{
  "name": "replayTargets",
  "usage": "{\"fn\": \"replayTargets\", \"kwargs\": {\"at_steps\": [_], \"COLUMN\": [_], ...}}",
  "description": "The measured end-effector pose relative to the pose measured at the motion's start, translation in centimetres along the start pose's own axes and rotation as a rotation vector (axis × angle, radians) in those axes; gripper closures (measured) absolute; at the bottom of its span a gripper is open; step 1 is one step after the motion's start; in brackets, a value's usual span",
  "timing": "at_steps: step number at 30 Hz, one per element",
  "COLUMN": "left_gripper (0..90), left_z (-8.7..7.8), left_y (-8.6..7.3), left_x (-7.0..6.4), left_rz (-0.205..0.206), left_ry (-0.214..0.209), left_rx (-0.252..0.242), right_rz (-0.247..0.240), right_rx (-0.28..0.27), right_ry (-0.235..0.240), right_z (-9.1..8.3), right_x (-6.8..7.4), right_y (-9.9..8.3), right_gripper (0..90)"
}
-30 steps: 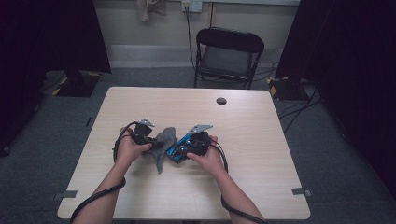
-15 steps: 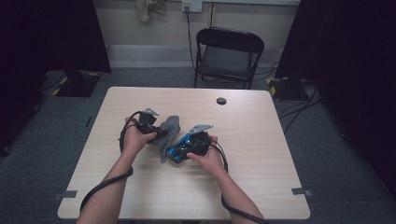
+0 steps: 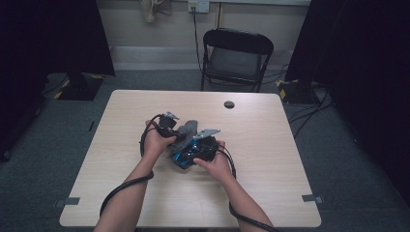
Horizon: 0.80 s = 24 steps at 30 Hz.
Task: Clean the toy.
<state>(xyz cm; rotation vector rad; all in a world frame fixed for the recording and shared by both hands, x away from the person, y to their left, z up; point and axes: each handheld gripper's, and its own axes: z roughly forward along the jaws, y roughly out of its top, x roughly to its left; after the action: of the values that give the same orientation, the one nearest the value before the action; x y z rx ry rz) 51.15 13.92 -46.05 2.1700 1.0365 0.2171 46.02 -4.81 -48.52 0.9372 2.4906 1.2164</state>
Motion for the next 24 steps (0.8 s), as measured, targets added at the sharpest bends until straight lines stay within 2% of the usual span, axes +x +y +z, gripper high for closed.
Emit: {"fn": "replayTargets", "kwargs": {"at_steps": [5,11,14,24], "left_gripper": [74.2,73.5,73.5,74.1], "left_z": [0.7,1.2,1.2,1.1], "left_y": [-0.2,-0.9,-1.1,-1.2], "left_x": [-0.2,-0.2,-0.4,-0.4], "left_rz": [-0.001,0.001,0.015,0.009], "left_ry": [-0.004,-0.007,-0.008,-0.016], "left_rx": [0.01,-0.009,-0.01,-0.002], "right_rz": [-0.001,-0.001,-0.002,-0.002], "right_rx": [-0.003,-0.005,-0.003,-0.002], "right_ry": [0.0,0.0,0.0,0.0], "right_z": [0.0,0.0,0.0,0.0], "right_x": [0.0,0.0,0.0,0.0], "right_y": [0.0,-0.1,0.0,0.0], "right_gripper": [7.6,7.6,7.6,7.6]}}
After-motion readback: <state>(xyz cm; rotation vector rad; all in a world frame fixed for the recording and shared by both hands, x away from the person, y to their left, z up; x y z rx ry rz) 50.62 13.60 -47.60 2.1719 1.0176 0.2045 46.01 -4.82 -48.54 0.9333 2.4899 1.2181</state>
